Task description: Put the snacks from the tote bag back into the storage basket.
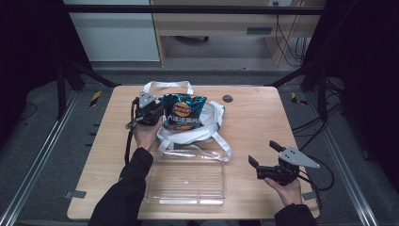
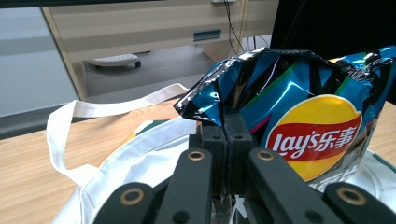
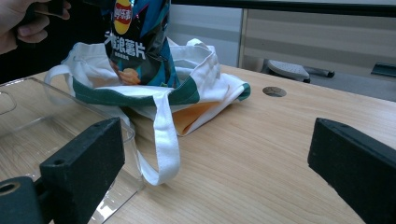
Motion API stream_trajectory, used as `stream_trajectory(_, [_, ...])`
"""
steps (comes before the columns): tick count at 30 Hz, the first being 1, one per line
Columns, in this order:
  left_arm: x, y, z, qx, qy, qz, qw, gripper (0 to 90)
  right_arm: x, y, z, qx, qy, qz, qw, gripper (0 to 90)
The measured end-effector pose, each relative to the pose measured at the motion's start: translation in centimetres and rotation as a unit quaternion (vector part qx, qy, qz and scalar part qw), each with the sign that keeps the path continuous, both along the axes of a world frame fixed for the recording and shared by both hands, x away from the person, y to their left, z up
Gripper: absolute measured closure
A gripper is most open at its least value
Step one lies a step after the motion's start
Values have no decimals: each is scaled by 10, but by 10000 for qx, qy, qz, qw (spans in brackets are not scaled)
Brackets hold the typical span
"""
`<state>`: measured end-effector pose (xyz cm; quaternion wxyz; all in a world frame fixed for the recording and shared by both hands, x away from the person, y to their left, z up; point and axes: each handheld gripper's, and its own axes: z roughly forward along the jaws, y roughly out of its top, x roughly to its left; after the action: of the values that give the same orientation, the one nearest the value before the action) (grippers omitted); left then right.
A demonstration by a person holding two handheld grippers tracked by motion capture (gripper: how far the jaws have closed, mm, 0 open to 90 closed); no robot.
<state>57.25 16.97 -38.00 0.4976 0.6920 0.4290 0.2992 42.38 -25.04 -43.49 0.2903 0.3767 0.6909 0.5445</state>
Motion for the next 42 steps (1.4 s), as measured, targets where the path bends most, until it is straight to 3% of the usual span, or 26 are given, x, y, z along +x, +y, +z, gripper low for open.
stream_trajectory(19, [-16, 0, 13, -357, -278, -100, 9989, 900, -1, -1, 0, 2, 1, -4, 10000, 41])
stream_trajectory(22, [-23, 1, 20, -460, -443, -130, 9979, 900, -1, 0, 0, 0, 4, -3, 10000, 41])
stream_trajectory(27, [-32, 2, 32, -411, -614, -118, 9972, 900, -1, 0, 0, 0, 5, -9, 10000, 41])
stream_trajectory(36, [-47, 12, 48, -521, -741, -148, 9958, 900, -1, 0, 0, -13, 6, -6, 10000, 41])
stream_trajectory(42, [-62, 15, 59, -587, -995, -273, 9929, 900, -2, 0, 0, -15, 5, -14, 10000, 41])
